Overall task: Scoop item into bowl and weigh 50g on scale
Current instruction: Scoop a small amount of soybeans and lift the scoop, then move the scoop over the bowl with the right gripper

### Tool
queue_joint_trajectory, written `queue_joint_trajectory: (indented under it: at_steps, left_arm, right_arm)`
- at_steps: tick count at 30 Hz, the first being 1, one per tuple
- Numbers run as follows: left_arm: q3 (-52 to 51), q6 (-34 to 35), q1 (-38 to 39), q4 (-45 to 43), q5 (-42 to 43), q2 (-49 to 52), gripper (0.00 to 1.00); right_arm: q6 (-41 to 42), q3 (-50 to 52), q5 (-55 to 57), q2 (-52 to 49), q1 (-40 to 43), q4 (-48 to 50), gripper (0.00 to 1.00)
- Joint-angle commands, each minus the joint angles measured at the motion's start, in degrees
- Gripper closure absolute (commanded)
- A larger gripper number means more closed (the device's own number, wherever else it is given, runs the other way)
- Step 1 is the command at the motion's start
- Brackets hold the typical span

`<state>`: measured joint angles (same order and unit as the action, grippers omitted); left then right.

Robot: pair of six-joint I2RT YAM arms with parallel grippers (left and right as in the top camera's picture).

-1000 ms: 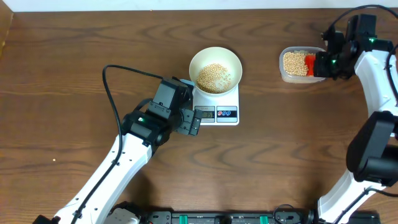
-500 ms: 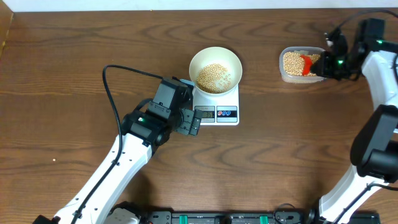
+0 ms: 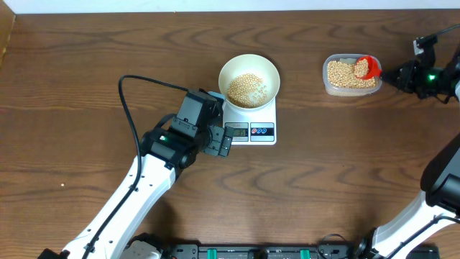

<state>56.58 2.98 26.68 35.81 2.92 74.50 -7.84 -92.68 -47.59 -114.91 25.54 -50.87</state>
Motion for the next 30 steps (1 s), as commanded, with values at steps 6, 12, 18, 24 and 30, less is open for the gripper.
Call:
queue_joint_trajectory:
  at_steps: [6, 12, 18, 24, 30]
  left_arm:
    - [-1.09, 0.07, -0.24, 0.15, 0.13, 0.11, 0.08]
    - [-1.09, 0.07, -0.24, 0.15, 0.13, 0.11, 0.08]
    - [-1.07, 0.07, -0.24, 0.15, 0.13, 0.11, 0.08]
    - [-1.09, 0.07, -0.24, 0.15, 0.13, 0.11, 0.08]
    - [-1.07, 0.07, -0.24, 0.17, 0.13, 0.11, 0.08]
  right_arm:
    - [-1.01, -0.11, -12.13, -0.79, 1.6, -1.92, 0.99]
    - [-1.03, -0.11, -22.38, -0.79, 2.56, -2.05, 0.99]
    - [-0.98, -0.11, -28.85, -0.79, 1.22, -2.08, 0.99]
    - [-0.96, -0.11, -30.62, -0.79, -4.31, -0.55, 0.99]
    - [7.34, -0.11, -30.56, -0.79, -11.93, 8.5, 0.99]
